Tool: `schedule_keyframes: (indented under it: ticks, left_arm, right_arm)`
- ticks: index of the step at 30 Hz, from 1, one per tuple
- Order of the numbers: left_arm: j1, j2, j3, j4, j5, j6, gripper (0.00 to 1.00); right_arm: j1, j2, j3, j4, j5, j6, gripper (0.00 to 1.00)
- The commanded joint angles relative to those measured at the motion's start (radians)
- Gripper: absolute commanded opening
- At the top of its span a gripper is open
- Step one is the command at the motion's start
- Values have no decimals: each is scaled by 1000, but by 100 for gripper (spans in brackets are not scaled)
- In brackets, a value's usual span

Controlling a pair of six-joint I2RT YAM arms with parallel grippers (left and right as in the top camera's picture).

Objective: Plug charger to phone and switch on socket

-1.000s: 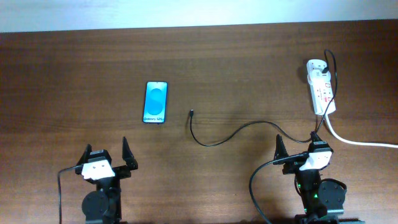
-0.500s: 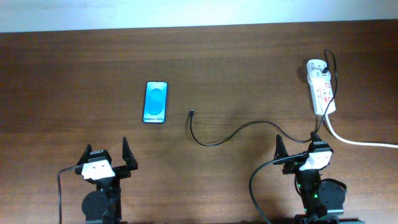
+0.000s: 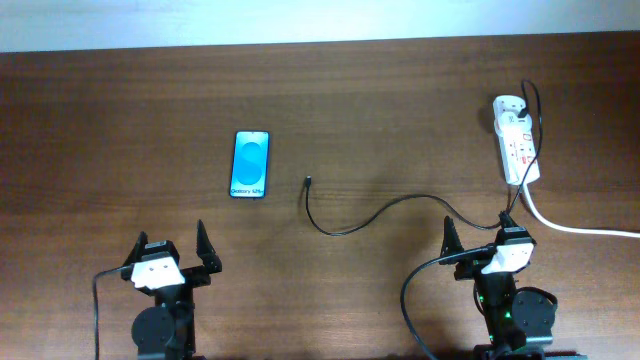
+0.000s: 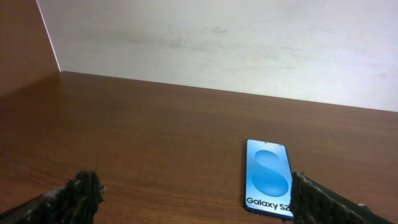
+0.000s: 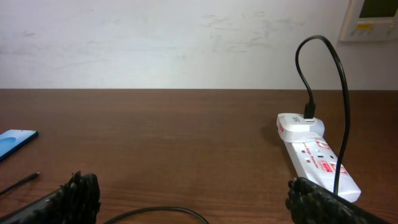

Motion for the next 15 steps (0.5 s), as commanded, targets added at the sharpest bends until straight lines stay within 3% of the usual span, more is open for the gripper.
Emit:
schedule_keyframes:
  ticks: [1, 15]
  left_arm:
    - [0, -8, -2, -5, -4, 19, 99]
    - [0, -8, -2, -2, -3, 19, 99]
  right_arm:
    - [7, -5, -5, -5, 4, -3, 99]
    - [8, -5, -5, 23, -50, -2, 98]
